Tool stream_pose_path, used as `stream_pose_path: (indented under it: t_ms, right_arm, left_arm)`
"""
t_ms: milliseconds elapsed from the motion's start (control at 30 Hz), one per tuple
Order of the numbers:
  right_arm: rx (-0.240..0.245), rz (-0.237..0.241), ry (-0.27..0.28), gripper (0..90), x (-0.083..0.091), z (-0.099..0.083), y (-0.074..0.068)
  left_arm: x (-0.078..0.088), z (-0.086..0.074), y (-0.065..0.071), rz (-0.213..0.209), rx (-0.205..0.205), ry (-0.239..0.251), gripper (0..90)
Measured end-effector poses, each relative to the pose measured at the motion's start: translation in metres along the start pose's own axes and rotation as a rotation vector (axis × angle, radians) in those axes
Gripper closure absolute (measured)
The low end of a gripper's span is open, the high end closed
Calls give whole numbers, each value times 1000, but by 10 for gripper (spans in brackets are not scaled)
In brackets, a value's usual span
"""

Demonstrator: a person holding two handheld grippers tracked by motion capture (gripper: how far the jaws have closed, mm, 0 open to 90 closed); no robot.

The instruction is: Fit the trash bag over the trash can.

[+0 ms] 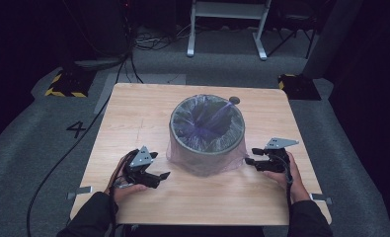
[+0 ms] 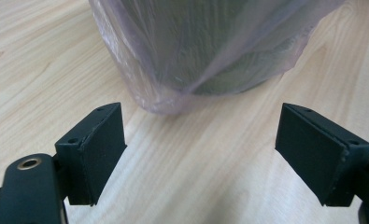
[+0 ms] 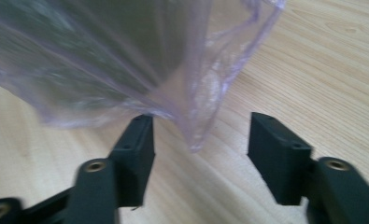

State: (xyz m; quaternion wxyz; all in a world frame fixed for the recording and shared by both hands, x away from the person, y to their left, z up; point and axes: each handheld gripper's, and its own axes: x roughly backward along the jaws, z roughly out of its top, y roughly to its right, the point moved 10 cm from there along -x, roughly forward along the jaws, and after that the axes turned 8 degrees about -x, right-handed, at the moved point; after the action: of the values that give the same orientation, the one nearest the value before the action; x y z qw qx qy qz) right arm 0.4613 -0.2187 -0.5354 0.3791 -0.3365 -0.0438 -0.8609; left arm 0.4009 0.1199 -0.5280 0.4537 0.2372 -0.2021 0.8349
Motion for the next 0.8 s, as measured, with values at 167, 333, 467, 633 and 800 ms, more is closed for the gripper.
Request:
stream_pose_path:
  t_ms: [167,333,467,633,800]
  right_arm:
    - [19,4,30,276,14,4,-8]
    - [12,20,64,223,25,8,-11]
    - [12,31,114,209,37,18,-13]
    - [46,2,168,197,54,36,-19]
    - [89,-2,198,204,67,59,-32]
  left_arm:
    - [2,-13,3,14,9,-39,155]
    - [3,-26,6,5,16,-79,166]
    - [4,-35,7,5,28,-107,172]
    - [3,-44,10,-17,33,-132,172]
    - [1,-54,14,-32,29,-175,161]
